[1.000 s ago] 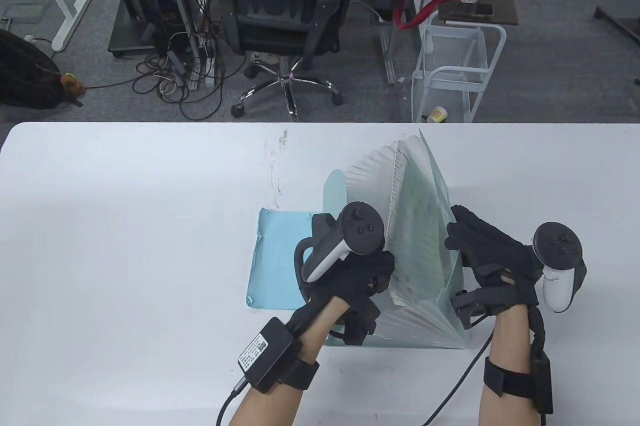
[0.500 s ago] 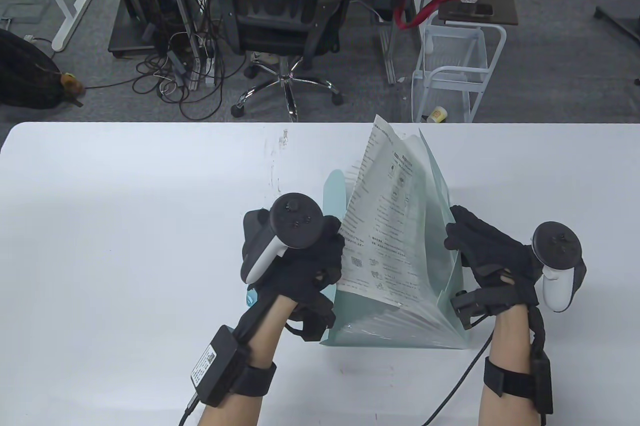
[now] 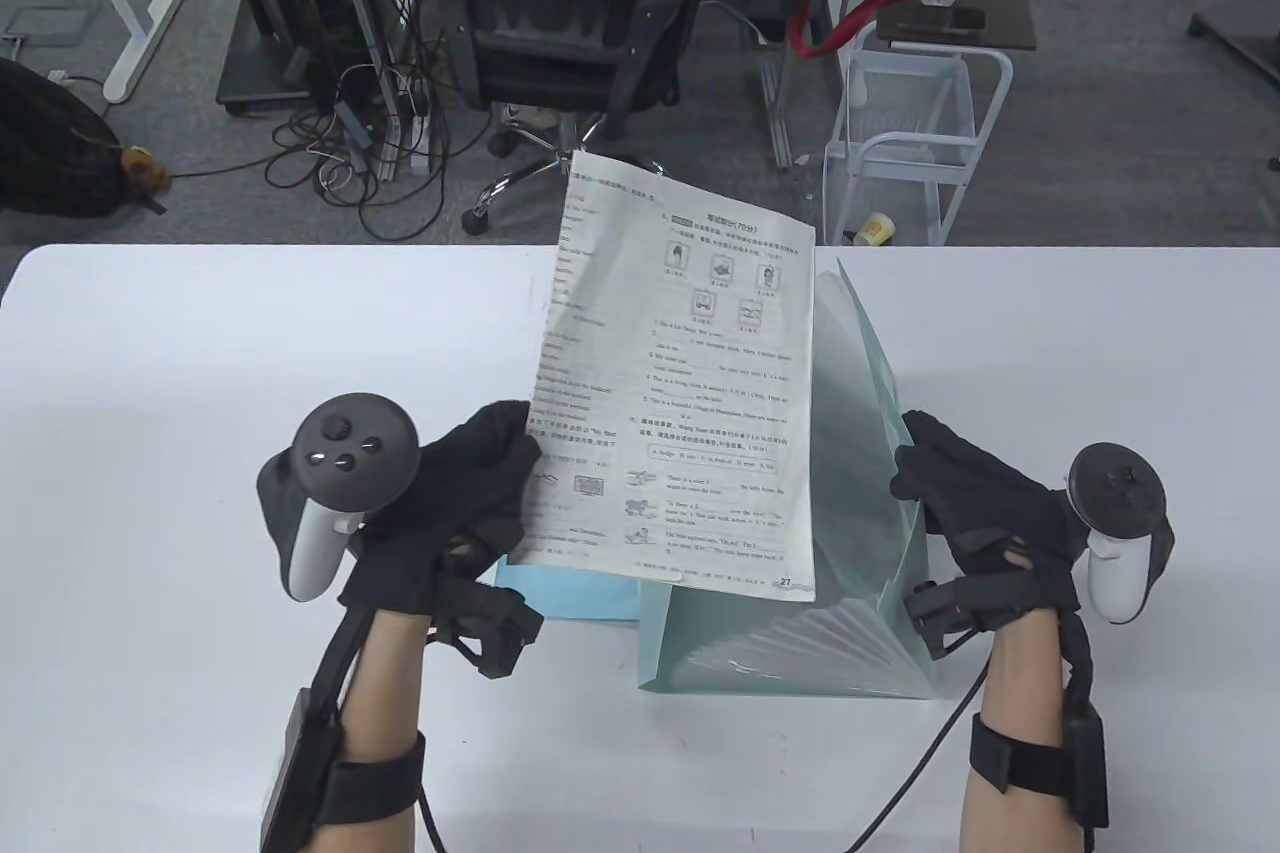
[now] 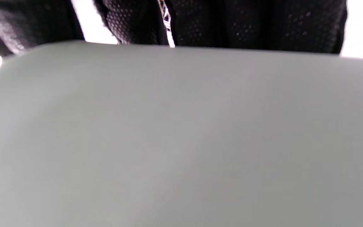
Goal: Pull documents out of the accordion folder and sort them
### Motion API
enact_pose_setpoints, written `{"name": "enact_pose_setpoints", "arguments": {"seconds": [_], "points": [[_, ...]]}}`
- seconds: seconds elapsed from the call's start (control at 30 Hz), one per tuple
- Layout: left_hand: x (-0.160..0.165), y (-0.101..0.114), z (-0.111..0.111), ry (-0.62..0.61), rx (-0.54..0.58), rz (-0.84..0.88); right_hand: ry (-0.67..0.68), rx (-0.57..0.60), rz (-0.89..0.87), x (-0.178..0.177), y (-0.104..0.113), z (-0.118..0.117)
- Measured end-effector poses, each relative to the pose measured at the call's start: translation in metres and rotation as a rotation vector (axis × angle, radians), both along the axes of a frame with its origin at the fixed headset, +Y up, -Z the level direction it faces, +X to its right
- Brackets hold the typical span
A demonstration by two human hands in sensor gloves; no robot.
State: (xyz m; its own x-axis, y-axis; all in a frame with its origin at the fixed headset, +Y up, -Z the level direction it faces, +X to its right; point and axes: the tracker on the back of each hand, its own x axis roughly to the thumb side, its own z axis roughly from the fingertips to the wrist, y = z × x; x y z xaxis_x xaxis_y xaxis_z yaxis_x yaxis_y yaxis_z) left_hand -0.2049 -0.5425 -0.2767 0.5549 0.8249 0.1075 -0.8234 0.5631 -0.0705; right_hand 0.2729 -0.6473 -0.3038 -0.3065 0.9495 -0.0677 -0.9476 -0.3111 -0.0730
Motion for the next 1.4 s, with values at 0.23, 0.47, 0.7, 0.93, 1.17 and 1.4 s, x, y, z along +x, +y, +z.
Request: {"name": "enact_pose_setpoints", "arguments": {"seconds": [0.23, 0.47, 0.7, 0.93, 1.17, 1.4], "points": [[-0.066, -0.025, -0.005, 0.172, -0.035, 0.021, -0.001, 0.000, 0.003, 0.000, 0.000, 0.000], [-0.122, -0.068, -0.010, 0.422, -0.152, -0.055, 0.005, 0.001, 0.006, -0.001, 0.000, 0.000], [-0.147, -0.105, -0.011, 0.561, -0.241, -0.236, 0.009, 0.003, 0.024, -0.004, 0.002, 0.000], [-0.161, -0.129, -0.015, 0.597, -0.320, -0.285, 0.009, 0.001, 0.027, -0.005, 0.001, 0.000], [-0.166, -0.141, -0.017, 0.609, -0.356, -0.347, 0.009, -0.001, 0.024, -0.006, 0.001, 0.000], [-0.169, -0.152, -0.020, 0.612, -0.409, -0.380, 0.011, -0.001, 0.027, -0.006, 0.001, 0.000]]}}
